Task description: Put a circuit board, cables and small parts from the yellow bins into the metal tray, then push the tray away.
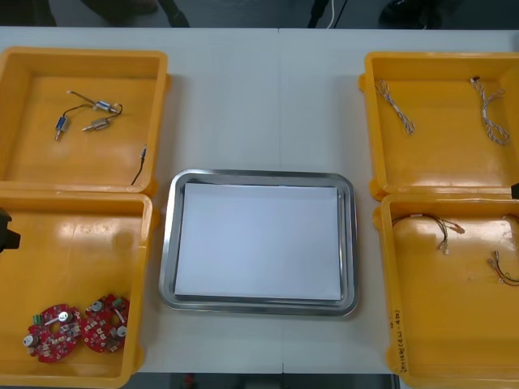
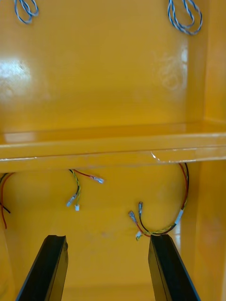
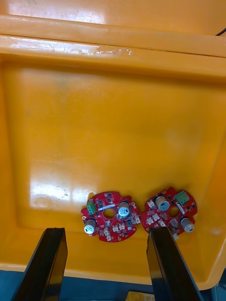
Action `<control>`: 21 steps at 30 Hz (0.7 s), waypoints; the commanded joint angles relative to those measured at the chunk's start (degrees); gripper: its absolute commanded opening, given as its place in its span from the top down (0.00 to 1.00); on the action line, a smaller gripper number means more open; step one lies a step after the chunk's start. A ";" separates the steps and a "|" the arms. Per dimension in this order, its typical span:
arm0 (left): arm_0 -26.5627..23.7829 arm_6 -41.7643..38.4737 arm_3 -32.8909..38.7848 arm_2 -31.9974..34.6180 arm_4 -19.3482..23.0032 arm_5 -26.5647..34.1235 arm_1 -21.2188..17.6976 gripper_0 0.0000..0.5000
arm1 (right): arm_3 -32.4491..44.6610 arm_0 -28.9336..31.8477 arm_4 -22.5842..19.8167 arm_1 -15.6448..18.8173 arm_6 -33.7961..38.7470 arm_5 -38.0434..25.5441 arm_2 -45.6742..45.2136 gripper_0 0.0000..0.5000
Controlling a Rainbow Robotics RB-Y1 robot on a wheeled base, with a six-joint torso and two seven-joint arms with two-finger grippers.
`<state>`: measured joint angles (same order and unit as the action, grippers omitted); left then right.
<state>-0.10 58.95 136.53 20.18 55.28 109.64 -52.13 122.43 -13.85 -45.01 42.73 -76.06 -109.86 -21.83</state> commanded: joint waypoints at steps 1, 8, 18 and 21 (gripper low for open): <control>1.50 6.00 0.75 -0.31 -0.09 0.36 -2.80 0.00 | 1.76 4.80 -0.08 1.57 1.53 -0.14 -0.75 0.00; 5.19 5.56 0.75 -0.23 -1.23 0.04 -2.80 0.00 | 1.68 7.35 -0.08 1.57 0.57 -0.14 1.09 0.00; 9.76 4.86 0.75 -0.23 -1.67 -6.72 -2.72 0.00 | 1.24 12.10 -0.78 1.66 -5.06 7.29 2.06 0.00; 11.43 4.77 0.75 -0.23 -1.84 -8.75 -2.80 0.00 | -0.17 14.38 -1.04 1.57 -7.17 11.86 2.06 0.00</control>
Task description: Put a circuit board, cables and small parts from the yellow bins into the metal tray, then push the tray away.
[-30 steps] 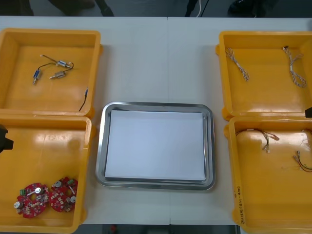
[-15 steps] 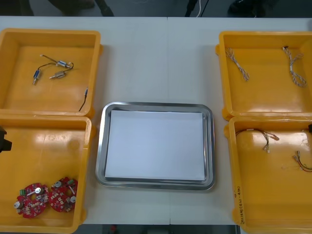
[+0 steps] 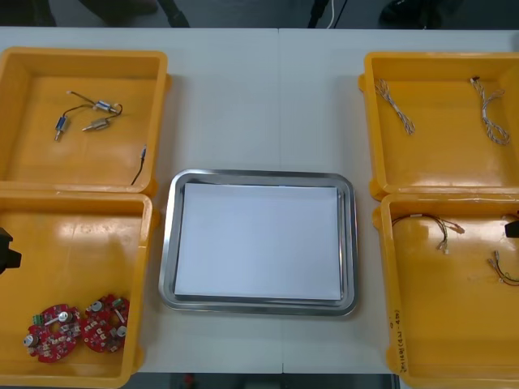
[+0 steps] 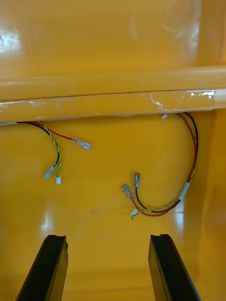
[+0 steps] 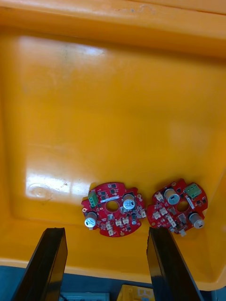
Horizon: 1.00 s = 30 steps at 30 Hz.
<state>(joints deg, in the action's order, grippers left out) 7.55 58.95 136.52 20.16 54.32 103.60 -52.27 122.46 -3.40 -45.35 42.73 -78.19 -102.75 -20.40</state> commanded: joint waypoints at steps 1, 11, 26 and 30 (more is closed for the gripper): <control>4.49 4.77 0.76 -0.21 -0.88 -3.58 -2.66 0.00 | -0.82 4.72 -0.88 1.57 -5.75 6.42 0.62 0.00; 10.47 4.95 -0.03 -0.65 -1.41 -11.66 -3.10 0.00 | -6.44 8.14 -2.64 1.57 -13.83 14.94 2.73 0.00; 15.39 5.39 -4.69 -4.69 -2.99 -22.47 -3.19 0.00 | -10.92 10.60 -1.76 1.57 -18.14 24.70 7.56 0.00; 16.18 5.30 -5.57 -5.40 -2.99 -23.53 -3.19 0.00 | -11.28 10.69 -1.23 1.57 -19.46 24.79 7.56 0.00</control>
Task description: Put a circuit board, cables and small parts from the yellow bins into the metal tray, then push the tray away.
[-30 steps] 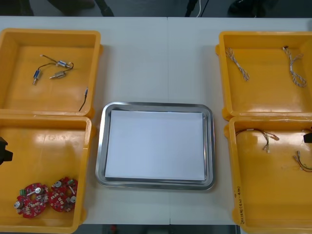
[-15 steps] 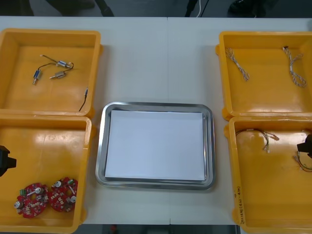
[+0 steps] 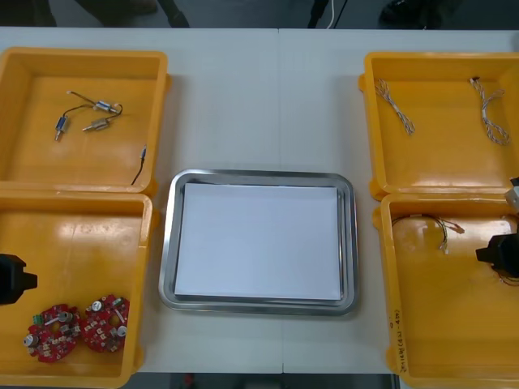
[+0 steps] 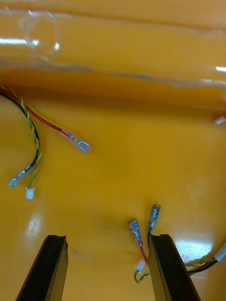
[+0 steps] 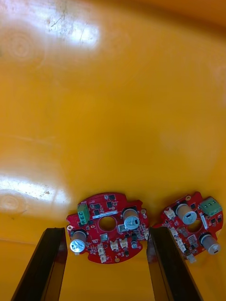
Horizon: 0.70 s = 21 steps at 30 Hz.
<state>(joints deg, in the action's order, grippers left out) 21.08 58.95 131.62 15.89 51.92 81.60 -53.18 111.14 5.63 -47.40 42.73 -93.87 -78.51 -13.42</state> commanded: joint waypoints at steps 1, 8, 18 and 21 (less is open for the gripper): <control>3.09 5.39 -0.93 -1.56 -0.77 -2.24 -2.28 0.00 | -0.13 1.67 1.00 1.57 -4.12 0.81 0.58 0.00; 4.58 5.21 -2.34 -3.85 -1.73 -6.19 -2.28 0.00 | -2.94 1.67 1.26 1.57 -8.61 4.15 0.58 0.00; 4.93 5.39 -5.94 -7.71 -3.58 -11.46 -2.28 0.00 | -4.44 1.58 1.53 1.57 -9.13 6.52 0.85 0.00; 5.81 5.47 -6.03 -7.71 -3.67 -11.73 -2.28 0.00 | -4.61 1.58 1.70 1.57 -9.40 7.32 1.20 0.00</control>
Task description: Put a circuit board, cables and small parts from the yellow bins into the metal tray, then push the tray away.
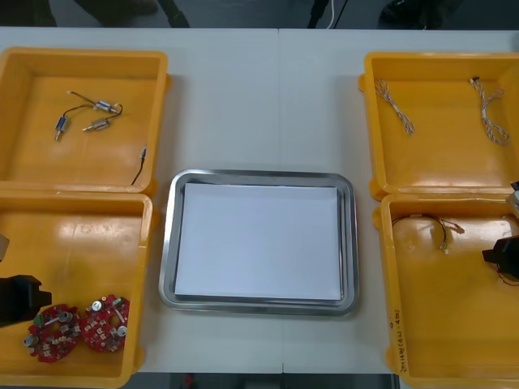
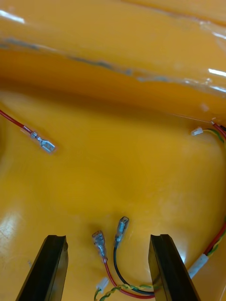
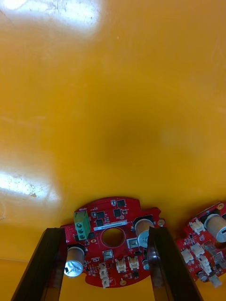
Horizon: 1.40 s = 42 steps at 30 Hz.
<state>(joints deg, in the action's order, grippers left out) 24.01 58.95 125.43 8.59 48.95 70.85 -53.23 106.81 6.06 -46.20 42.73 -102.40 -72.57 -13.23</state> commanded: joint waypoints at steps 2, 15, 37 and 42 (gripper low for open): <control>3.41 5.56 0.16 -0.42 -0.88 -1.59 -2.32 0.00 | -0.55 1.14 0.68 1.57 -0.88 2.26 1.54 0.00; 4.29 5.65 -2.39 -3.76 -3.25 -7.65 -2.67 0.00 | -4.16 0.97 0.85 1.57 -1.05 6.30 4.01 0.00; 5.79 6.26 -5.99 -7.45 -4.57 -14.33 -3.46 0.00 | -3.19 0.79 -0.55 1.66 -0.88 6.66 4.09 1.00; 6.40 6.35 -5.90 -7.54 -4.66 -15.12 -3.82 0.00 | 1.38 0.88 -0.55 1.66 -1.05 1.03 0.84 1.00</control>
<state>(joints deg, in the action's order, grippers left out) 28.00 58.95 119.44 1.83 44.91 56.58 -54.49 104.18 6.06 -46.17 43.12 -102.40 -68.71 -9.74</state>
